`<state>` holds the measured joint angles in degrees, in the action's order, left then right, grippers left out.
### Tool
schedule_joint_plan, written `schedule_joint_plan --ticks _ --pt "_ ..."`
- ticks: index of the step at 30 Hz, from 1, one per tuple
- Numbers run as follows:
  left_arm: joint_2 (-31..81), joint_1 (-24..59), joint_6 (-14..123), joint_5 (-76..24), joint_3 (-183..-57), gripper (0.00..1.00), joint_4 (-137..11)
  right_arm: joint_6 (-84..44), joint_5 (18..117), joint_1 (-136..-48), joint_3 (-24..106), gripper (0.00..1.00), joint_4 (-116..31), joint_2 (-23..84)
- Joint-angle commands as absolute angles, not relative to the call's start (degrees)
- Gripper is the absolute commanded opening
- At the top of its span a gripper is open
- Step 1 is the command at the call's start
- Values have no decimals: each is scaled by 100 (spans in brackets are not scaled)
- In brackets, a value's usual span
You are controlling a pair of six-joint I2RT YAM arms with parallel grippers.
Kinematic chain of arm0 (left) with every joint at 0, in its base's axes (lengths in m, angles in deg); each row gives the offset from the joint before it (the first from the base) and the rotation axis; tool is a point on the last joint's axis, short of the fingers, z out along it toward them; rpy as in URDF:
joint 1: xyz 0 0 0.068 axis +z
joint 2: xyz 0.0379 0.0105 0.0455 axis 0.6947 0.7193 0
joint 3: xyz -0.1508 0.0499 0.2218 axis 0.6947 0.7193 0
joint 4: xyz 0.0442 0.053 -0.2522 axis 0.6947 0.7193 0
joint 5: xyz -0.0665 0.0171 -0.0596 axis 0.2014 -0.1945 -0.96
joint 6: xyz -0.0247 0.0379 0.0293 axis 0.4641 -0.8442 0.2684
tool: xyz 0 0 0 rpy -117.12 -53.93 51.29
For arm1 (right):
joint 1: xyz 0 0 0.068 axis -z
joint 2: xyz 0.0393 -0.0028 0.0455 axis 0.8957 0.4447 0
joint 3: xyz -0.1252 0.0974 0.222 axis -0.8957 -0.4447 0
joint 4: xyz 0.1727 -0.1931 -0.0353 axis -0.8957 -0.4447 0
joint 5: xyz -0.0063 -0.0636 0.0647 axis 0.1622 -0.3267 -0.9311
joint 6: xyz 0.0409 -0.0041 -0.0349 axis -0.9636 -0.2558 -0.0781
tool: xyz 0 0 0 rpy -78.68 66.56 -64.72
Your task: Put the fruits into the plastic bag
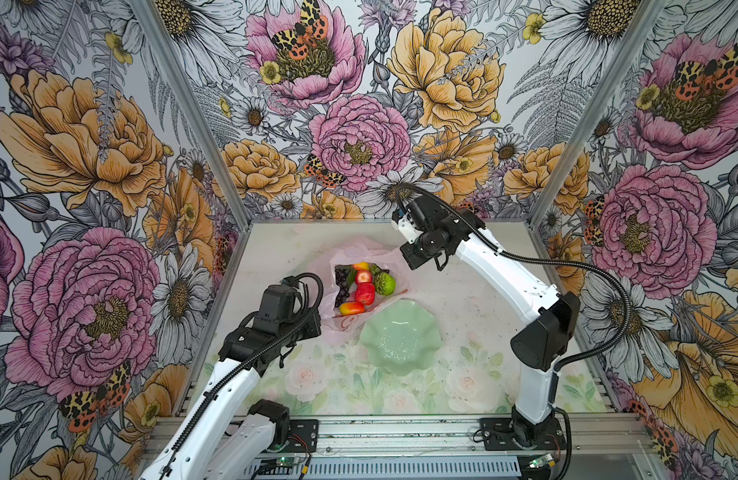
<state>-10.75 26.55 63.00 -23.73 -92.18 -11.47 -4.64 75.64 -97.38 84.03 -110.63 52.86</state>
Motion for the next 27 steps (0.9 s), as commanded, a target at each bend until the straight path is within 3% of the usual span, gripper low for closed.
schedule_joint_plan --ticks 1,27 --pt "-1132 2680 6249 -2420 -9203 0 -1185 -1027 7003 -9674 8783 0 -11008 5394" --pt "-1464 3374 6551 -2872 -9632 0 -1117 -3051 4714 -9524 9533 0 -9777 5666"
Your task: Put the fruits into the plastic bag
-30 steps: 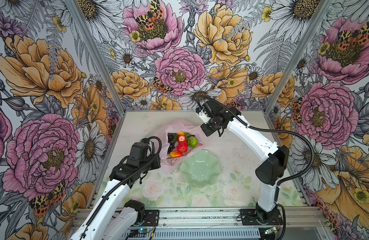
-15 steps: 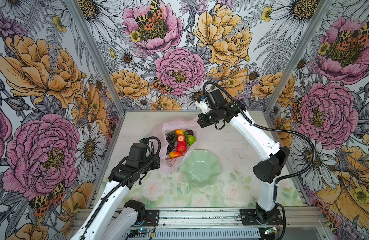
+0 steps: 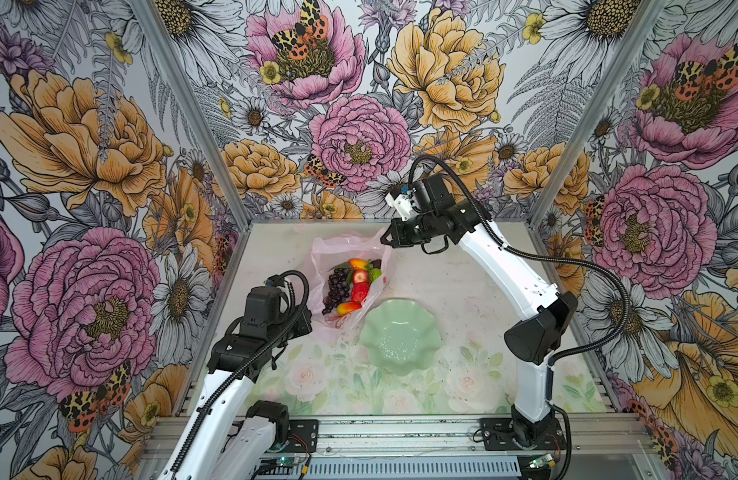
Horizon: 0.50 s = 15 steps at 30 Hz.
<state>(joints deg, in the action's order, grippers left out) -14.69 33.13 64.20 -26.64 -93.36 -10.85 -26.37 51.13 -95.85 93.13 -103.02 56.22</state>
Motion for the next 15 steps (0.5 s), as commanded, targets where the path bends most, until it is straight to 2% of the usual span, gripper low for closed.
schedule_joint_plan --ticks 1,15 --pt "-1431 3387 6586 -2897 -9728 0 -1114 -3148 4654 -9515 9543 0 -9680 5660" --pt "-848 3484 6905 -3034 -11148 0 -995 -3777 4290 -9462 10092 0 -9223 5685"
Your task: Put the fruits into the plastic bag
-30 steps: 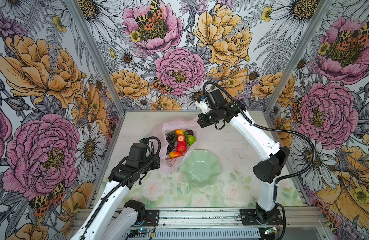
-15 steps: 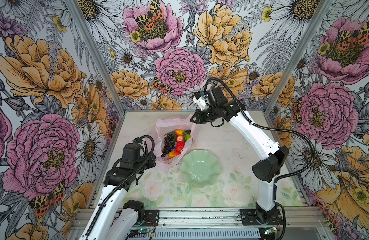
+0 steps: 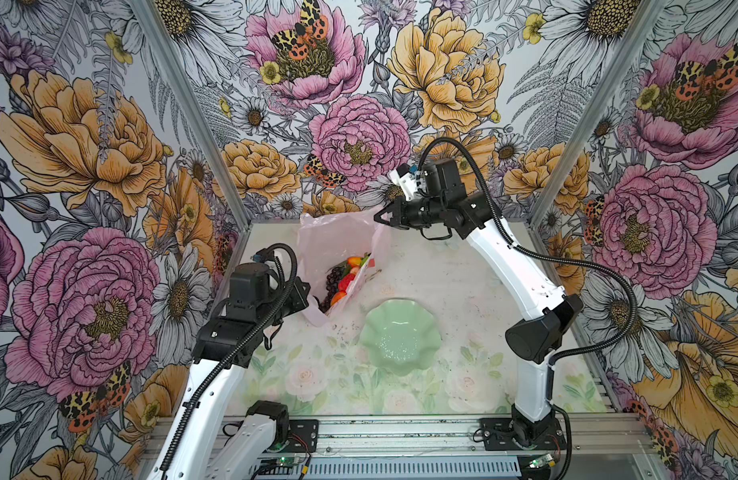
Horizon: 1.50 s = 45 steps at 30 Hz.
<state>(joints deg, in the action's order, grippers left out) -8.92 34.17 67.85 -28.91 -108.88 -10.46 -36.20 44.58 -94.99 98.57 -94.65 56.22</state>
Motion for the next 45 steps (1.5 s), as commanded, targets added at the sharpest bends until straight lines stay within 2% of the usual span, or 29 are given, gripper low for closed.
schedule_joint_plan --ticks 1,22,29,32,38,40,45 --pt "-815 3504 6924 -3033 -11240 0 -980 -3792 4276 -9462 10122 0 -9223 5694" --pt "-44 3625 7079 -2977 -12612 0 -832 -3989 4183 -9467 10940 0 -9223 5984" --pt "367 3601 7284 -2906 -13220 0 -846 -3976 4219 -9749 10996 0 -9223 6053" --pt "726 3453 7376 -2950 -13556 0 -900 -4016 4226 -9993 11207 0 -9226 6267" --pt "1429 2651 7220 -2794 -14353 0 -1007 -4157 4159 -10245 11694 0 -9232 6679" --pt "1454 2713 7066 -2773 -14324 0 -998 -4175 4225 -10165 11670 0 -9232 6657" --pt "1143 3641 7452 -3073 -13532 0 -985 -4157 4664 -9940 11411 0 -9232 6351"
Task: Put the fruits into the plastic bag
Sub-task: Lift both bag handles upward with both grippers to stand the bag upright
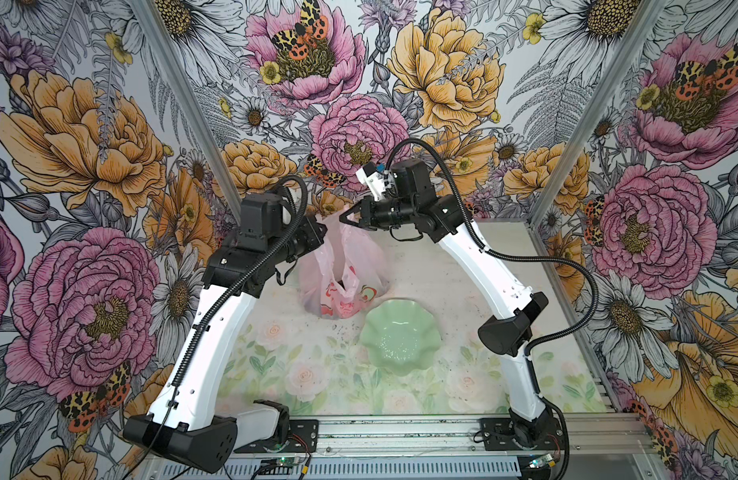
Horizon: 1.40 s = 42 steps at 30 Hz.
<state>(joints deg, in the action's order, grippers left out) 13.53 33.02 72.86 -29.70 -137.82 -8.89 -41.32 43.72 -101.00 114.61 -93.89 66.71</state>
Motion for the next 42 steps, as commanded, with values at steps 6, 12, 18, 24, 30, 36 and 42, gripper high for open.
schedule_joint_plan --ticks 6,12,18,24,30,36,42 --pt "1299 3338 7481 -2985 -14138 0 -980 -4005 5678 -9862 11377 0 -9223 5938" --pt "1698 2753 7236 -3200 -14989 0 -1186 -4262 5090 -10081 11566 0 -9100 6191" --pt "1474 2970 7339 -2978 -14582 0 -1176 -4216 5265 -10133 11318 0 -9100 6056" --pt "1309 3412 7289 -2816 -14156 0 -709 -4207 5304 -10080 10993 0 -9100 5842" --pt "1422 3341 7385 -3301 -13814 0 -708 -4331 4886 -10331 11077 0 -9100 6207" --pt "1085 3532 7345 -2996 -13395 0 -546 -4292 5094 -10275 10644 0 -9092 6085" --pt "1334 2708 7763 -2860 -13308 0 -1000 -4601 4435 -10674 11448 0 -9066 6755"
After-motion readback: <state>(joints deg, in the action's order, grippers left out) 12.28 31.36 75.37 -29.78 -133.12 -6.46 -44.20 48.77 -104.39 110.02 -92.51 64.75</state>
